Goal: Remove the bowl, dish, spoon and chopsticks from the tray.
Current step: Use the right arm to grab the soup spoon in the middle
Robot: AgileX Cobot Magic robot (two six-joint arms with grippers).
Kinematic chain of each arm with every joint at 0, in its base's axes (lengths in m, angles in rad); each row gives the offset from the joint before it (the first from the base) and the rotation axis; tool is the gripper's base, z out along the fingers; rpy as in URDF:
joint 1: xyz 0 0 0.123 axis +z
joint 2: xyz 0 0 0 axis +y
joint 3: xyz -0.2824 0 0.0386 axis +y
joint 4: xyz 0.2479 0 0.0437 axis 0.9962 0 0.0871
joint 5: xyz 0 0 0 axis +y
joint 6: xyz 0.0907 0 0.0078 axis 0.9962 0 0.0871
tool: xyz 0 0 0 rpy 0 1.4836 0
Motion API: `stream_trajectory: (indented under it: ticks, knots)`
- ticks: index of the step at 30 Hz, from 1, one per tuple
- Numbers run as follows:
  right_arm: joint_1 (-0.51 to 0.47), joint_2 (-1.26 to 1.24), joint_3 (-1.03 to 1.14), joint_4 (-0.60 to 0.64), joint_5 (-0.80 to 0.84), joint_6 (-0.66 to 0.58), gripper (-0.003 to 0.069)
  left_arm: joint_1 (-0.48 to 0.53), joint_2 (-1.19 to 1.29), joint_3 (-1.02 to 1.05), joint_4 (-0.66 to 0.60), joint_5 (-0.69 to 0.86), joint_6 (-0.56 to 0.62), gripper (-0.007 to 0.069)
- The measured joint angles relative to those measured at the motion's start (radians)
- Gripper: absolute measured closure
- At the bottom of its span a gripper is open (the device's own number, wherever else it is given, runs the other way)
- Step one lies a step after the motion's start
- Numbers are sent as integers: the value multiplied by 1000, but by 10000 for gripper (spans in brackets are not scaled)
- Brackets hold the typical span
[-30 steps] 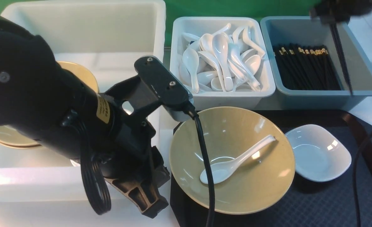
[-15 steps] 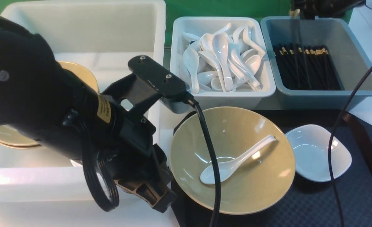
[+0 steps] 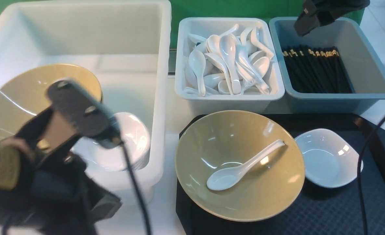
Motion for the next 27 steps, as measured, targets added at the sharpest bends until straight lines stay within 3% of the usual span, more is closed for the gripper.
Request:
stream_trajectory:
  ticks: [8,15,18,27]
  knots:
    - [278,-197,396,17,5,-340,146,0,-190,113,-56,-27,-14,636]
    - [383,-116,570,15,-52,-676,148,0,-217,122,-83,-42,-14,636]
    - [389,-59,574,3,-125,-736,148,0,-217,122,-83,-48,-14,636]
    - [389,69,575,-156,-311,-761,148,0,-217,132,-83,-53,-14,636]
